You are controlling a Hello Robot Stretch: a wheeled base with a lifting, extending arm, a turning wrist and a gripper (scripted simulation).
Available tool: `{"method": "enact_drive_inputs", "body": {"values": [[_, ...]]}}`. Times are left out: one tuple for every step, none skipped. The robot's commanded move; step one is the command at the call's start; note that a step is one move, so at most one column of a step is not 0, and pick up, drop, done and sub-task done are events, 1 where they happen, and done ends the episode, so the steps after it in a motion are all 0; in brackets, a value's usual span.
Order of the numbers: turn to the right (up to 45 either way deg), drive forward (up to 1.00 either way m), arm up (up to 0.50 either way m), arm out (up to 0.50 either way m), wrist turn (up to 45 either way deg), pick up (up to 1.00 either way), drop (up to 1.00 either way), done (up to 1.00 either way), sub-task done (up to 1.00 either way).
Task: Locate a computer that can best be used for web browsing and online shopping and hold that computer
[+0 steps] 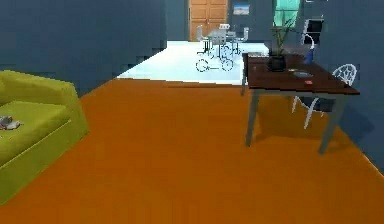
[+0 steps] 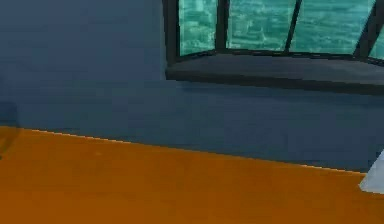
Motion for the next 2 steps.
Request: {"method": "enact_drive_inputs", "body": {"values": [[0.0,1.00,0.00,0.00,0.0,0.00,0.00,0.00,0.00],[0.0,0.75,0.00,0.00,0.0,0.00,0.00,0.00,0.00]]}}
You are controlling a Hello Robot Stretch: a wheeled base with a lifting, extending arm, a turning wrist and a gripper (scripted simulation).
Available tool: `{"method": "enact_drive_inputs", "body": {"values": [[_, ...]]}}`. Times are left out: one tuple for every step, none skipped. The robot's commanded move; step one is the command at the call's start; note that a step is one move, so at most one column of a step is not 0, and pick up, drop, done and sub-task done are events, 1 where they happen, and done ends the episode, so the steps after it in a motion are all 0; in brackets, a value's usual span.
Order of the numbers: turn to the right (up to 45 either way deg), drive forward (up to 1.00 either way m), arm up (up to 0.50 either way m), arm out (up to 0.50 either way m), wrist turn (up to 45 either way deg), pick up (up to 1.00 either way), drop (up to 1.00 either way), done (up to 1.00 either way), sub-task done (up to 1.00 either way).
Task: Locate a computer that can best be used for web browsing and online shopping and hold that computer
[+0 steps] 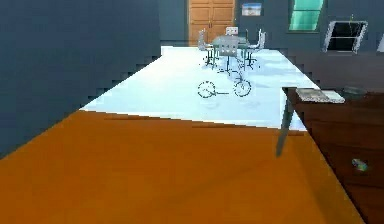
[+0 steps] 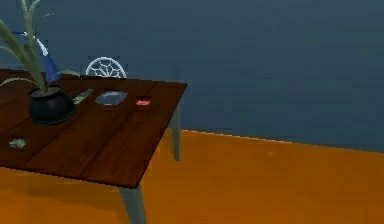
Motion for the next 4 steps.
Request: {"method": "enact_drive_inputs", "body": {"values": [[9.0,0.00,0.00,0.00,0.0,0.00,0.00,0.00,0.00],[0.0,1.00,0.00,0.00,0.0,0.00,0.00,0.00,0.00],[3.0,0.00,0.00,0.00,0.0,0.00,0.00,0.00,0.00],[0.0,1.00,0.00,0.00,0.0,0.00,0.00,0.00,0.00]]}}
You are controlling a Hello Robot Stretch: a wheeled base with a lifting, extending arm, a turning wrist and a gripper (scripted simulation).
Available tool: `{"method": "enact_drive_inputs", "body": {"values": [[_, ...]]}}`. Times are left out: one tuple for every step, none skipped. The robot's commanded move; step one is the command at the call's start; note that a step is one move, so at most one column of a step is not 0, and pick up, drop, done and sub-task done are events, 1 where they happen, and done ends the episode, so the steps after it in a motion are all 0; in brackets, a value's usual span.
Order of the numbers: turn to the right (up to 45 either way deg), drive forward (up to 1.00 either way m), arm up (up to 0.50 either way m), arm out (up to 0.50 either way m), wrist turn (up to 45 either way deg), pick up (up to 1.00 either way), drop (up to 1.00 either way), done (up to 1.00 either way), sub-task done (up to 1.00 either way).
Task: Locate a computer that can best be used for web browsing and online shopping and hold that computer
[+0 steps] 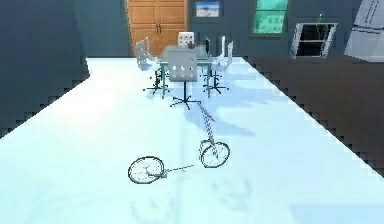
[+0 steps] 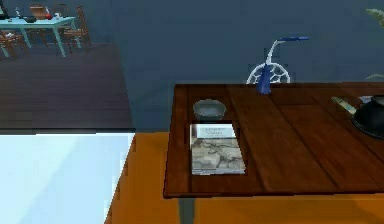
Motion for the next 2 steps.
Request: {"method": "enact_drive_inputs", "body": {"values": [[0.0,0.30,0.00,0.00,0.0,0.00,0.00,0.00,0.00],[45.0,0.00,0.00,0.00,0.0,0.00,0.00,0.00,0.00]]}}
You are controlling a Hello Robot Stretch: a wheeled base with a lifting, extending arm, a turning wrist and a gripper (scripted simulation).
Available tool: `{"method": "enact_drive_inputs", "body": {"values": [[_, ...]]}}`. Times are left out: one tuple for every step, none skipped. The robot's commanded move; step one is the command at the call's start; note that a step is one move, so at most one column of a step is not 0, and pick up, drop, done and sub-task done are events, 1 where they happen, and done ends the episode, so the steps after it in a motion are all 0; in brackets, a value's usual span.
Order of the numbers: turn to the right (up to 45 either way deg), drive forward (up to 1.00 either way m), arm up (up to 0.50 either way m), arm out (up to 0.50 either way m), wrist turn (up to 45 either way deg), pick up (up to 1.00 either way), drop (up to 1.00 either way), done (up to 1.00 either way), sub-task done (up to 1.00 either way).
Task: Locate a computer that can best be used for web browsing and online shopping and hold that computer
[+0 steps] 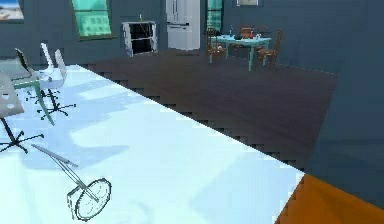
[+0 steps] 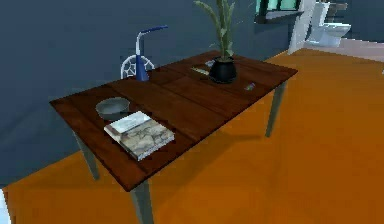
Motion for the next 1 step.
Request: {"method": "enact_drive_inputs", "body": {"values": [[3.0,0.00,0.00,0.00,0.0,0.00,0.00,0.00,0.00]]}}
